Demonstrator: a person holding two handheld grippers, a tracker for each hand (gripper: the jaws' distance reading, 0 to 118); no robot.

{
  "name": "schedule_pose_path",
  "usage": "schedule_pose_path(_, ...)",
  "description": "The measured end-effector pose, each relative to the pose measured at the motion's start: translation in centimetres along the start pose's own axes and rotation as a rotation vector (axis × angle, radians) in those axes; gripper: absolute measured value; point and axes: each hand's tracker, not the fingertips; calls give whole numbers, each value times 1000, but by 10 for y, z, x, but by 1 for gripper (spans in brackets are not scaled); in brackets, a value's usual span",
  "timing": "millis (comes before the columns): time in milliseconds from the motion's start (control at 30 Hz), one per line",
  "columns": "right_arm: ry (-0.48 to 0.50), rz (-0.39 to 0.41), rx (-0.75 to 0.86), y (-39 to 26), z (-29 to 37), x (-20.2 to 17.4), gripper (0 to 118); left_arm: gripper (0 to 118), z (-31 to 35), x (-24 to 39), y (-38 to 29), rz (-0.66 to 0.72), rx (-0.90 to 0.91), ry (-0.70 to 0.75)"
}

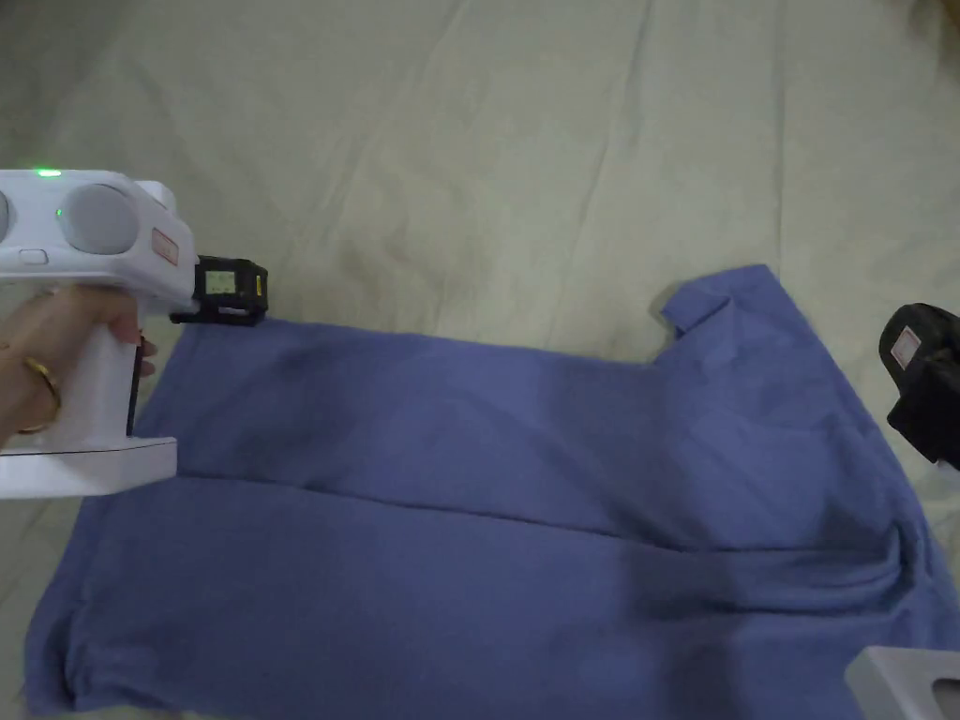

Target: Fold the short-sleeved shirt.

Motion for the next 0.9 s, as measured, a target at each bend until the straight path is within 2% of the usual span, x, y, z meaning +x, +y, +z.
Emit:
schedule_pose_path(100,-2,31,-50,-8,-10,3,0,115,-18,9,3,-38,-28,35)
schedule_pose_path(133,-12,37,-72,-11,-14,4,0,105,-23,11,4,-47,-38,53)
schedule_pose_path(233,-25,17,-94,-18,-20,11,0,38,-31,11,4,-56,-65,36)
schedule_pose_path(267,-39,16,-106,-19,-22,13,0,24,-27,12,3,-51,-46,-14)
schedule_pose_path(300,-39,16,-105,-19,-23,16,0,5,-24,13,1,-83,-18,6)
schedule_pose_path(333,-40,17,-107,-19,-24,17,0,0,-21,15,-1,-117,13,29)
schedule_pose_path(533,-76,2,-151,-6,-38,31,0,0,14,15,-13,-121,131,-8)
schedule_pose_path(633,-93,0,-244,9,-64,48,1,0,36,5,-13,-44,178,-61)
schedule_pose_path(667,-98,-5,-287,16,-78,56,7,0,43,1,-14,-22,188,-76)
schedule_pose_path(700,-110,6,-420,18,-93,62,7,0,48,-1,-15,-8,196,-82)
schedule_pose_path(733,-95,-10,-448,17,-105,67,12,0,52,-2,-15,-1,197,-83)
schedule_pose_path(767,-84,-40,-476,15,-120,74,26,0,56,-4,-16,2,198,-86)
schedule_pose_path(800,-83,-37,-560,12,-139,82,70,0,60,-4,-17,1,200,-87)
schedule_pose_path(833,-98,-46,-610,8,-153,86,98,0,71,7,-23,-6,204,-82)
schedule_pose_path(867,-139,-28,-635,2,-166,88,112,0,74,9,-25,-15,205,-79)
schedule_pose_path(900,-191,-17,-634,-3,-175,88,111,0,76,10,-26,-22,206,-77)
